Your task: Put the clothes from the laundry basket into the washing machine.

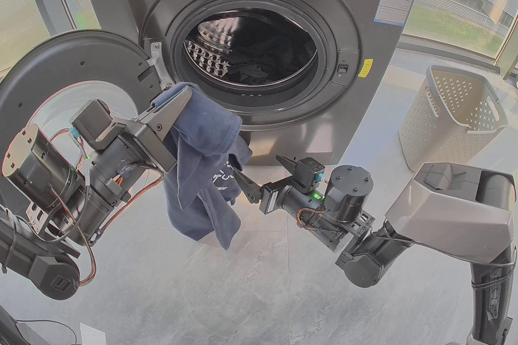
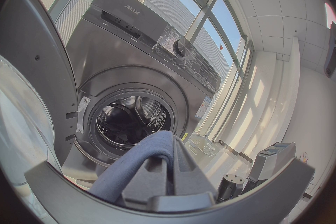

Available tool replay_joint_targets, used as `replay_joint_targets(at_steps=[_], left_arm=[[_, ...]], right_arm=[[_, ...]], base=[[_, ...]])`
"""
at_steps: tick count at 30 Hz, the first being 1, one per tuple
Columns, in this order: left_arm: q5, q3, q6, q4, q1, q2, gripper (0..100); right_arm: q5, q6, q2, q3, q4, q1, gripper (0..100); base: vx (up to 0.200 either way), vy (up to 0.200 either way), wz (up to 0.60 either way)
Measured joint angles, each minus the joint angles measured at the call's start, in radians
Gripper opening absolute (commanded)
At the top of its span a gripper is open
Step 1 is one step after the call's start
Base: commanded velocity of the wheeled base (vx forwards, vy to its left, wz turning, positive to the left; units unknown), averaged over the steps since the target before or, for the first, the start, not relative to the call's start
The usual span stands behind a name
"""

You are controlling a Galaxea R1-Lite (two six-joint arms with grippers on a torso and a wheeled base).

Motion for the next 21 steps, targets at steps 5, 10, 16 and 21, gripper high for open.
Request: replay_joint_targets(at_steps=[5, 10, 16, 21], left_arm=[[-0.001, 0.0, 0.0, 0.0, 0.0, -0.001, 0], [-0.002, -0.001, 0.0, 0.0, 0.0, -0.003, 0], [-0.004, -0.002, 0.0, 0.0, -0.001, -0.007, 0], [-0.007, 0.0, 0.001, 0.0, -0.003, -0.015, 0]], right_arm=[[0.001, 0.0, 0.016, -0.089, 0.053, 0.002, 100], [0.0, -0.001, 0.056, -0.19, 0.111, 0.004, 100], [0.0, -0.014, 0.121, -0.278, 0.136, -0.009, 100], [-0.002, -0.027, 0.169, -0.306, 0.129, -0.035, 100]], base=[[0.0, 0.0, 0.0], [0.0, 0.0, 0.0], [0.0, 0.0, 0.0], [0.0, 0.0, 0.0]])
